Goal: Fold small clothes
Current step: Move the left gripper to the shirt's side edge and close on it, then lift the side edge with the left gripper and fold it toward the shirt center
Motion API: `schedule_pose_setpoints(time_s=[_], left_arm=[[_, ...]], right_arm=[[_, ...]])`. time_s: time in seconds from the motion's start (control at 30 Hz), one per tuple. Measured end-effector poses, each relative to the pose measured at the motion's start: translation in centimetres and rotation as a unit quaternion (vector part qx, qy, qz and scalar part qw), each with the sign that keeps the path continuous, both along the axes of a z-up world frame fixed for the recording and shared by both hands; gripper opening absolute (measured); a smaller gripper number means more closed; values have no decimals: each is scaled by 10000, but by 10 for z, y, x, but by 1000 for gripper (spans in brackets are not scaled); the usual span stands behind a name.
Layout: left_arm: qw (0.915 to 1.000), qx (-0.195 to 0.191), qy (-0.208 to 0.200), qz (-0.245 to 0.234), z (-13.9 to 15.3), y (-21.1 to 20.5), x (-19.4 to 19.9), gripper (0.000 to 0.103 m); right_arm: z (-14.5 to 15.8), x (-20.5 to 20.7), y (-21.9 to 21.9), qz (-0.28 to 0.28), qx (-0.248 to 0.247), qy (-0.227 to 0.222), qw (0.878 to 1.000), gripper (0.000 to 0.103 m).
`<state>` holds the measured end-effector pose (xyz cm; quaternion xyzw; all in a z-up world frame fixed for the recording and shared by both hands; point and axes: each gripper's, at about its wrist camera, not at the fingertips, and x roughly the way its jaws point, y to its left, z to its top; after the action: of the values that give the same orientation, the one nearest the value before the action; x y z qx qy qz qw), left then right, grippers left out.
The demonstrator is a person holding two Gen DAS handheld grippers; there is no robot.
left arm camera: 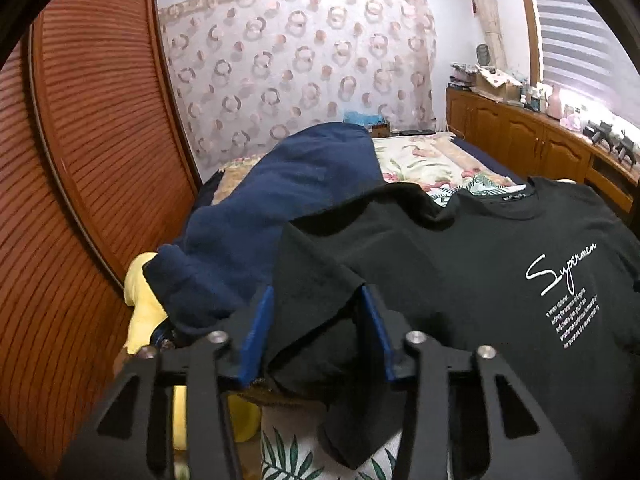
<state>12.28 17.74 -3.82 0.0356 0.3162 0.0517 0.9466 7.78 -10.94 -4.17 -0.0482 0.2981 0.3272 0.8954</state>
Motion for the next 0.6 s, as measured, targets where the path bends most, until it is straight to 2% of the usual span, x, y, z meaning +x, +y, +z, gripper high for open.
schedule_pose_setpoints(time_s=[0.07,0.1,0.17,0.33,0.6], left_arm=[[9999,-73,-71,126,4,6,-1,13],[9998,-140,-77,100,5,6,-2,7],[9997,-148,-157,61,8,5,-6,1],[9992,-208,-347,-55,24,-2,-16,0],[9931,-352,-694,-872,70,-55,-22,0]], right_arm=[[-1,-2,4,51,-9,-18,10000,101],[-1,-4,4,67,-13,-19,10000,101],[-3,-6,5,89,-33,-24,10000,101],[-4,-7,3,103,6,8,9999,101],[-3,-1,-5,19,30,20,10000,99]])
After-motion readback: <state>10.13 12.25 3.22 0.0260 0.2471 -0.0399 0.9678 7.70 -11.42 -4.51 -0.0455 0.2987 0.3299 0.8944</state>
